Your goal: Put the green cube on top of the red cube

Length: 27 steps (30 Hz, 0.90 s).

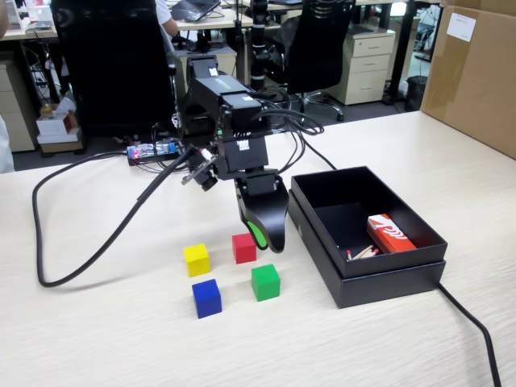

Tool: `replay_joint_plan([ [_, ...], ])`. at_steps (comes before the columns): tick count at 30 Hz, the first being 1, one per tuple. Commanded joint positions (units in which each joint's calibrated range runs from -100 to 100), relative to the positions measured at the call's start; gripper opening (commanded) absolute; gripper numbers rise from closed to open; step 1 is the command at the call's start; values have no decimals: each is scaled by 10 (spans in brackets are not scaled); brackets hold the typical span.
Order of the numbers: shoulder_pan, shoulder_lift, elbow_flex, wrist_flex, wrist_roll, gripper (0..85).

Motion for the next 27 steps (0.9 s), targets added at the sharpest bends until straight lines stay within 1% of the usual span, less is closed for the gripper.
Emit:
replay_joint_plan([
  [1,3,10,64,0,0,476],
  [20,3,122,93,0,1,477],
  [27,3,143,92,-7,-5,473],
])
